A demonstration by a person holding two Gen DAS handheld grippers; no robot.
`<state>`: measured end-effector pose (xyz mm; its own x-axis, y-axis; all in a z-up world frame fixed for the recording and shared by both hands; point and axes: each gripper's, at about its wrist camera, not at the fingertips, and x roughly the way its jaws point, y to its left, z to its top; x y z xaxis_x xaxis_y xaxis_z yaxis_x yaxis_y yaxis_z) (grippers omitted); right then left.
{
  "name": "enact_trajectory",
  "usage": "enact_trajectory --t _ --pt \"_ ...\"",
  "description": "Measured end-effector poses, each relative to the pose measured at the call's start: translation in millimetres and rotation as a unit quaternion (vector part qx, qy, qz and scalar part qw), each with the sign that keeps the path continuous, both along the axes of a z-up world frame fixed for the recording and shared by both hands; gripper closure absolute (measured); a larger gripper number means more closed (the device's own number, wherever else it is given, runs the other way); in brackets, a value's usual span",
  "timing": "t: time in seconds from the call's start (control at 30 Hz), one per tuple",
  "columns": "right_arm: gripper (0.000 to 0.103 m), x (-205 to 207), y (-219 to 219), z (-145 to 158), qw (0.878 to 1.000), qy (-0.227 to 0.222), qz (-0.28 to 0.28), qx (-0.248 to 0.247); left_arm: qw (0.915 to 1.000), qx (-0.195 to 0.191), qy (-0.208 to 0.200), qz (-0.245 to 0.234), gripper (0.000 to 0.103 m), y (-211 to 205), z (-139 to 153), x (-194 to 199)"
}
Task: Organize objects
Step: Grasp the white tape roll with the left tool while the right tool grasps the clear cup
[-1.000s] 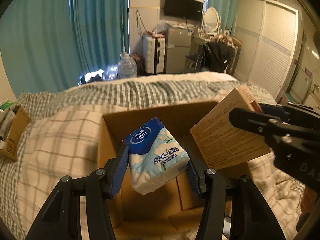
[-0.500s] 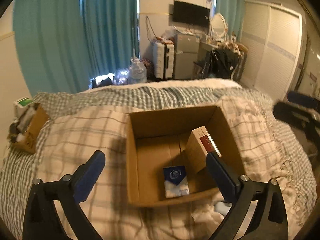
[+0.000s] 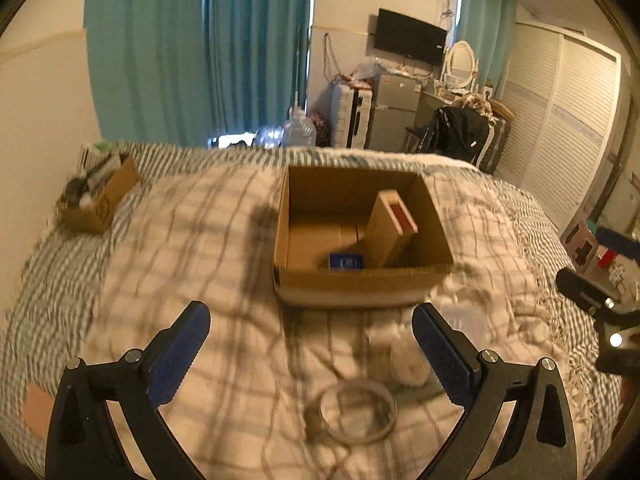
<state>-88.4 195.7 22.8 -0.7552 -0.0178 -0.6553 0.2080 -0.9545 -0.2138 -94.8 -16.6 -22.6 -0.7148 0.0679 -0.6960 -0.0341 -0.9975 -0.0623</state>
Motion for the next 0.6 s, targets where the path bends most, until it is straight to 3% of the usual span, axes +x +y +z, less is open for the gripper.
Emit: enact_trajectory --t 0.23,0.3,0.4,0.6 --pt "0.0 9 0 -71 0.999 -0.042 -0.022 0.018 0.9988 -0.002 -0.043 0.024 0.0 10 -62 21" --pt "0.0 8 4 -90 0.998 -0.062 -0.02 -0.003 0.9973 0.006 -0.071 0.021 0.0 13 -81 22" --pt "0.0 6 10 -109 0.996 -0.086 -0.026 -0.03 0.9951 0.015 -0.098 0.008 0.0 19 -102 24" --pt "0.0 -2 18 -123 0.991 -0.111 -0.038 -0.061 0.9896 -0.013 -0.135 -0.048 0.0 52 -129 24"
